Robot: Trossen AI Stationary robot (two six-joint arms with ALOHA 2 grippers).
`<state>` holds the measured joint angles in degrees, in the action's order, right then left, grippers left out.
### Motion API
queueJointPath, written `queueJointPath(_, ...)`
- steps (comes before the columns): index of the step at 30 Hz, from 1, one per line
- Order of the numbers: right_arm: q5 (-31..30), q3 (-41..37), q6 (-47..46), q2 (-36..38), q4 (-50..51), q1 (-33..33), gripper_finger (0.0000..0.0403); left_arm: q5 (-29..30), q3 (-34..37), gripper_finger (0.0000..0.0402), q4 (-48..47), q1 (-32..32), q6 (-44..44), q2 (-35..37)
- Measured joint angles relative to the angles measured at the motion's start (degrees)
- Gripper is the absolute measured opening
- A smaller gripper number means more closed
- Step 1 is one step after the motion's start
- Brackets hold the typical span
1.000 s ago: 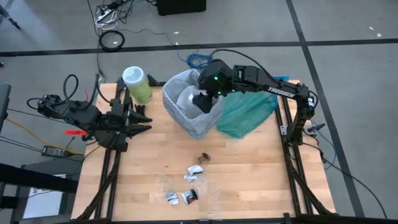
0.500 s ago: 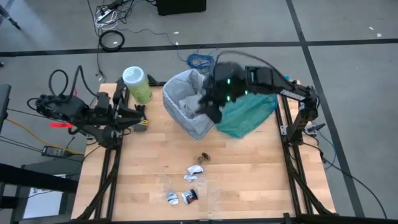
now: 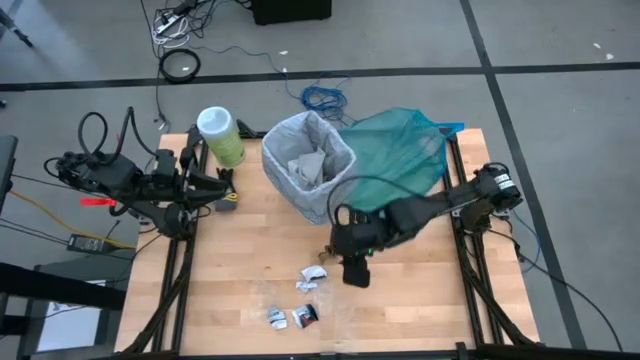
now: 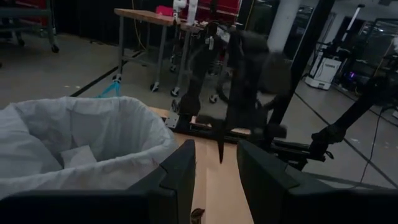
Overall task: Place trash/remove bag and relplace
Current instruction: Put the brown cardboard piece into the trash bin
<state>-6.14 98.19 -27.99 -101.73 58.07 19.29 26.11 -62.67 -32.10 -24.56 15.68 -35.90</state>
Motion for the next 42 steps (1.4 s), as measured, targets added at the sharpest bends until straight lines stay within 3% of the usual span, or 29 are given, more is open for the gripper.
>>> queueJointPath(5, -5.18, -10.42, -3.43, -0.02, -11.82, -1.42, 0.0209, 0.0, 0.0, 0.0126, 0.0, 0.0, 0.01, 0.0)
queueJointPath(11, 1.68, -18.34, -8.56, -0.02, -23.25, -4.58, 0.0215, 0.0, 0.0, 0.0126, -0.04, 0.0, 1.49, 0.0)
queueJointPath(16, 2.1, -22.77, -11.21, 0.0, -25.99, -4.9, 0.0213, 0.0, 0.0, 0.0126, -0.07, 0.0, 1.51, 0.0)
queueJointPath(23, -2.9, -27.44, -15.7, -0.2, -31.69, -5.21, 0.0212, -0.01, 0.0, 0.0126, -0.91, 0.0, 1.51, -0.01)
queueJointPath(42, -4.93, -34.55, -23.19, -0.96, -43.38, -5.34, 0.0201, 0.0, 0.0, 0.0126, -0.92, 0.0, 2.97, -0.02)
